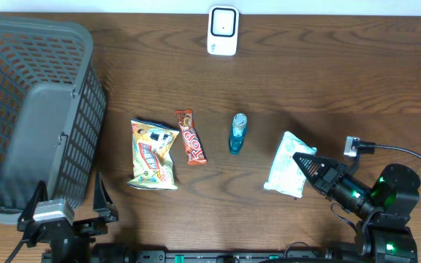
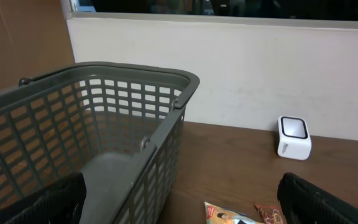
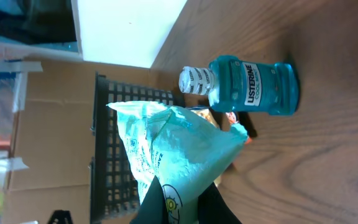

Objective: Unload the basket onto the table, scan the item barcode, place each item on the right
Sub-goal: 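Lift the pale green pack and carry it toward the scanner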

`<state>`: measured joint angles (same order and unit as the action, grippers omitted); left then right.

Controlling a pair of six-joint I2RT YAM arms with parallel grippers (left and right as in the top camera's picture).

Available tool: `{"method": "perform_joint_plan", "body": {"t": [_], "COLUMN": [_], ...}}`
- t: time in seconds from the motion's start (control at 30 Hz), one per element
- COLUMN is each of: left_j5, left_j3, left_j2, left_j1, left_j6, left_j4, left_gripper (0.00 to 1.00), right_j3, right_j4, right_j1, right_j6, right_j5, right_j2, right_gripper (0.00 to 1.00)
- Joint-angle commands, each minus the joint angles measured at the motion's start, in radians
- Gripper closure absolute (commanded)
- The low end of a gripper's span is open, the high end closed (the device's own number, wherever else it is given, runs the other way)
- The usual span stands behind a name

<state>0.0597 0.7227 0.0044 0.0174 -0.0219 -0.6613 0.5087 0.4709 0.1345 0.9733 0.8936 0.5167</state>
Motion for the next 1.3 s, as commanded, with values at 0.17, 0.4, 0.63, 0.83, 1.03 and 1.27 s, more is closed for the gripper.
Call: {"method": "perform_joint_plan", "body": {"t": [0.17, 0.4, 0.63, 0.83, 1.03, 1.27], "left_j5": [0.012, 0.012, 0.013, 0.013, 0.013, 0.013], "left_j3": [0.001, 0.001, 0.001, 0.001, 0.001, 0.001], "left_j2": [-0.002, -0.002, -0.002, -0.002, -0.002, -0.002], "left_j1": [-0.004, -0.004, -0.004, -0.004, -0.004, -0.004], "left_j6": [0.009, 0.009, 0.008, 0.008, 0.008, 0.008], "left_j4": [0.004, 0.004, 0.004, 0.004, 0.004, 0.004], "left_gripper": [0.02, 0.02, 0.02, 0.02, 0.02, 0.02], "right_j3": [0.008, 0.076, 0.192, 0.196, 0.216, 0.383], "right_j4": [-0.011, -0.077, -0.157, -0.248, -0.408, -0.422], "right_j1": [0.001, -0.016, -0.11, -0.197, -0.27, -0.392], "right_j6": [0.02, 0.041, -0.082, -0.183, -0.219, -0.387], "right_j5": [0.007, 0.082, -0.188, -0.358, -0.464, -0.657], "right_j2": [-0.006, -0.006, -0.006, 0.029, 0.166, 0.452], "right_gripper": [0.99, 0.99, 0.98, 0.98, 0.98, 0.99]}}
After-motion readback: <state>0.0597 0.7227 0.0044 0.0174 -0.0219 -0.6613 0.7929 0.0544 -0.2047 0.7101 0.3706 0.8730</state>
